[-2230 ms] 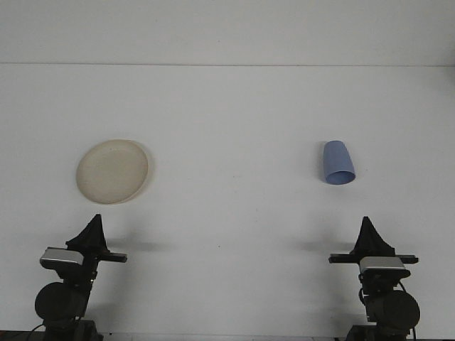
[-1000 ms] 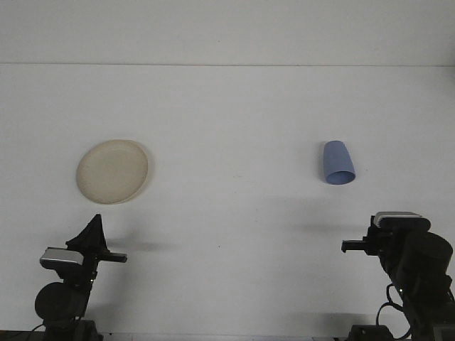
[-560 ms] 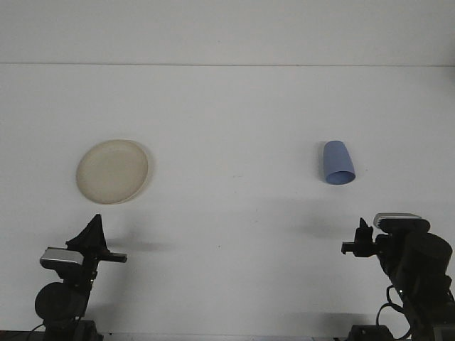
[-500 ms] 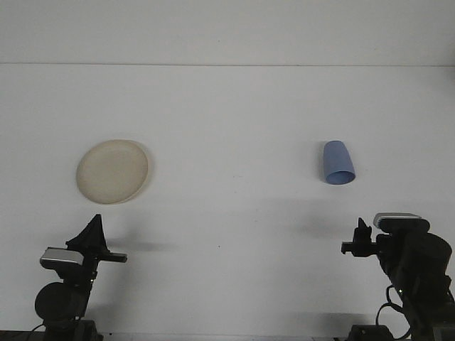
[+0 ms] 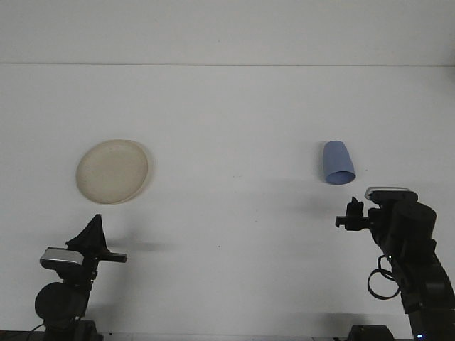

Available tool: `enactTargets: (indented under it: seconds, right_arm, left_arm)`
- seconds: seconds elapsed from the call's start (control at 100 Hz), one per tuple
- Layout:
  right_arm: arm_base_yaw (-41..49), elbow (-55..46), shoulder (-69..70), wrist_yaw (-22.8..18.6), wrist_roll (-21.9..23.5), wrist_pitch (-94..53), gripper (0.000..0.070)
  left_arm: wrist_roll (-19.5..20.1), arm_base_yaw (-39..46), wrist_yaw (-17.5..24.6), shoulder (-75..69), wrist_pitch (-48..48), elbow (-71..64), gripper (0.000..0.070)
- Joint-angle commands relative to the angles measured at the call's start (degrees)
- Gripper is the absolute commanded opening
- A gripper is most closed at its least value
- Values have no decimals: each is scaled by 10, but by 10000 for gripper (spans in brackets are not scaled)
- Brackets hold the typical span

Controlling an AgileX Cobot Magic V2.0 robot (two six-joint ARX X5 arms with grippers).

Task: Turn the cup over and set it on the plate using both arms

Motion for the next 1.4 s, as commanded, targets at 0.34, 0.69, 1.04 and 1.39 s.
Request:
enactTargets:
  seconds: [0.34, 0.69, 1.04, 1.39]
  right_arm:
    - [-8, -147, 85, -17, -10, 282, 399]
    - [-47, -206, 216, -48, -10, 493, 399]
    - [-85, -195, 357, -91, -29, 649, 399]
    - [-95, -133, 470, -127, -38, 690, 399]
  left_arm:
    - [-1, 0, -1, -1, 6, -11, 11]
    - [-1, 0, -1, -1, 6, -11, 11]
    - [-1, 0, -1, -1, 6, -11, 11]
    - [-1, 0, -1, -1, 6, -11, 11]
